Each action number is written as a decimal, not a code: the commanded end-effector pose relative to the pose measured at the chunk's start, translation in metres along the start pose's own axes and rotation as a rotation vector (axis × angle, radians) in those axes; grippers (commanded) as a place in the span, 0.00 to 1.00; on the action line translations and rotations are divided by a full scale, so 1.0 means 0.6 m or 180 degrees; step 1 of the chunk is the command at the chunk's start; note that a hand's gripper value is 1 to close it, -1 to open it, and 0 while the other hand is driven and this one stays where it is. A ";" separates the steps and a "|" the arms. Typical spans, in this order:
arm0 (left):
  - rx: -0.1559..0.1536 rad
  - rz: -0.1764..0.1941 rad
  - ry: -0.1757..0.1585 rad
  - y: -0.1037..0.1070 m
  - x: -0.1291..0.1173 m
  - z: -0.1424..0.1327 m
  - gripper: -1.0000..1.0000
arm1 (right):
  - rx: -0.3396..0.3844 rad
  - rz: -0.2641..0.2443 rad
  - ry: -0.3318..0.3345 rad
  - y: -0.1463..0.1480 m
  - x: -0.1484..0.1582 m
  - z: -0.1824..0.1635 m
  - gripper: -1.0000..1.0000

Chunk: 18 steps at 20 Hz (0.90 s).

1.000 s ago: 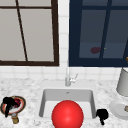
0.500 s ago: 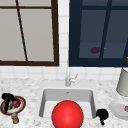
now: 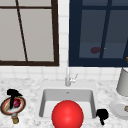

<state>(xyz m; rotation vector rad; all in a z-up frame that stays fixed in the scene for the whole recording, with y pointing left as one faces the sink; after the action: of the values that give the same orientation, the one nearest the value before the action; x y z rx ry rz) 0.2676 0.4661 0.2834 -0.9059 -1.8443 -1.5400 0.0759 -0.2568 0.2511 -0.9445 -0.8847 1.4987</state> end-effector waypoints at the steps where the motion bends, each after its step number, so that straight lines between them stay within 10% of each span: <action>1: 0.0049 -0.0026 0.0038 0.015 -0.055 0.000 0.00 | 0.0000 0.0000 0.0000 0.000 0.000 0.000 0.50; 11: 0.0020 -0.0243 -0.0091 0.002 -0.191 0.035 0.00 | 0.0000 0.0000 0.0000 0.000 0.000 0.000 0.50; 18: -0.0050 -0.0178 -0.0095 -0.002 -0.223 0.097 0.00 | 0.0000 0.0000 0.0000 0.000 0.000 0.000 0.50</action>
<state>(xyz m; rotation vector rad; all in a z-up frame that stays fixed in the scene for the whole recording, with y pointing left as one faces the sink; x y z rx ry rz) 0.3474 0.4894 0.1763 -0.8974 -1.8737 -1.5448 0.0759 -0.2568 0.2511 -0.9445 -0.8847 1.4987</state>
